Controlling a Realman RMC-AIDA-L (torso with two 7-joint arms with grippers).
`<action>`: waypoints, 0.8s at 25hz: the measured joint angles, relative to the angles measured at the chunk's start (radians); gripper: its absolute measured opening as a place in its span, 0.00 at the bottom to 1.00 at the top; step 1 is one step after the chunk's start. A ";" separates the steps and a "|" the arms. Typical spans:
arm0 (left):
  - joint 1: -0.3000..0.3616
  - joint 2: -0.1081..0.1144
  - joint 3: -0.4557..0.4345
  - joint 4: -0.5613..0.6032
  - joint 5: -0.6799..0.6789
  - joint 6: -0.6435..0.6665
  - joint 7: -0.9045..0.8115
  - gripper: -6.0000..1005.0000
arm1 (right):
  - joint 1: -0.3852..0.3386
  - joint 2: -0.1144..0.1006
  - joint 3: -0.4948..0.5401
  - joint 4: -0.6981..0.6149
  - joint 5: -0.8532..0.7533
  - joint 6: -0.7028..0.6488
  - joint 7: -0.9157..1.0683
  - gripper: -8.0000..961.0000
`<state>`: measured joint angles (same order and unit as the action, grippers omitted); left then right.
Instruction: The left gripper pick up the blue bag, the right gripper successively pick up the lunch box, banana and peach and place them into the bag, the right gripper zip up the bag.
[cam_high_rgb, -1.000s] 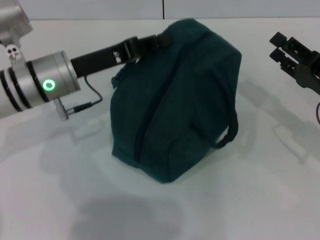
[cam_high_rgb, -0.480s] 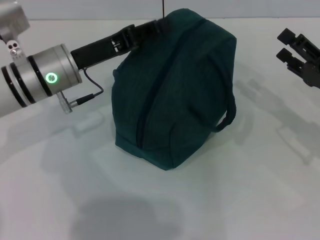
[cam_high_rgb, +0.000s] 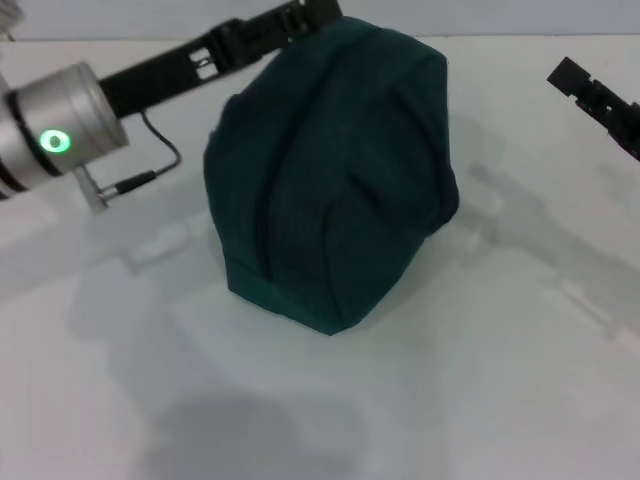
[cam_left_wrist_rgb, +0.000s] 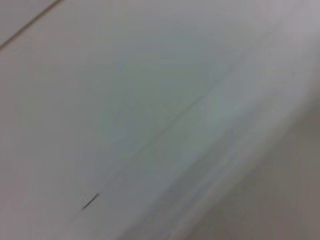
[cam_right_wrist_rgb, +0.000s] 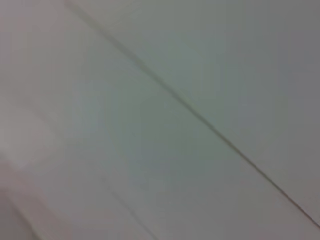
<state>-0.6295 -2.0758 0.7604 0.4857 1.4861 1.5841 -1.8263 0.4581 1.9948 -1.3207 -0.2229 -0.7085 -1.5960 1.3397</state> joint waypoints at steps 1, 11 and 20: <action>0.009 0.004 0.001 0.031 0.001 0.026 -0.001 0.53 | 0.000 -0.003 -0.002 0.000 -0.004 -0.021 -0.048 0.92; 0.089 0.080 0.002 0.170 0.125 0.206 0.183 0.85 | -0.013 -0.012 -0.003 -0.166 -0.301 -0.122 -0.301 0.92; 0.195 0.087 0.002 0.189 0.285 0.257 0.431 0.87 | 0.054 0.017 -0.033 -0.261 -0.595 -0.124 -0.300 0.92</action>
<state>-0.4346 -1.9892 0.7625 0.6745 1.7708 1.8407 -1.3954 0.5123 2.0122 -1.3536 -0.4837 -1.3032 -1.7195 1.0394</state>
